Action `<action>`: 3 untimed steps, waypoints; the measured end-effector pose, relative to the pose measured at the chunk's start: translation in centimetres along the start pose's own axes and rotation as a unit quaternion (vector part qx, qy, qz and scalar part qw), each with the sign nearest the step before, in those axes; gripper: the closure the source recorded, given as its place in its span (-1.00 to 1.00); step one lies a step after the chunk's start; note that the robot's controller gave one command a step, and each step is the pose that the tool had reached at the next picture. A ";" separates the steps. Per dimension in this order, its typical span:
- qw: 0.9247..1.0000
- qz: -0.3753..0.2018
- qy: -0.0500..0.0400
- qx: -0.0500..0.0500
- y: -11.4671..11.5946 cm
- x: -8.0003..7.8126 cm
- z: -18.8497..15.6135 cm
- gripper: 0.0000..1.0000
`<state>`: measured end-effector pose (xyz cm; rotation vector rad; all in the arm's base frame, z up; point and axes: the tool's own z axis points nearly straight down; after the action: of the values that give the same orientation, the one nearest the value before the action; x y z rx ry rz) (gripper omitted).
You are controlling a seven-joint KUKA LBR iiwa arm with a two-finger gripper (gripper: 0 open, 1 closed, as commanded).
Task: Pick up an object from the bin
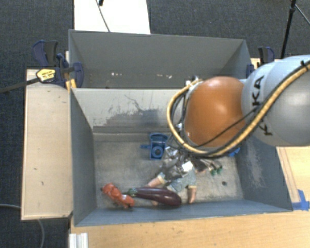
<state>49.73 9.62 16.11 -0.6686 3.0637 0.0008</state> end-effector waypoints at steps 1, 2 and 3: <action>1.000 -0.001 0.005 -0.001 0.0 -1.0 -4.5 1.00; 0.998 0.058 0.003 -0.001 -0.1 -0.3 -10.0 1.00; 1.000 -0.023 -0.001 0.001 -0.7 -1.9 2.2 -1.00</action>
Offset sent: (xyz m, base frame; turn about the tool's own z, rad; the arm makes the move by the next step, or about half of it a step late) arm -0.0032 -0.0032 0.1297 0.1791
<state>51.79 9.78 13.94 -0.7383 3.0459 -0.0006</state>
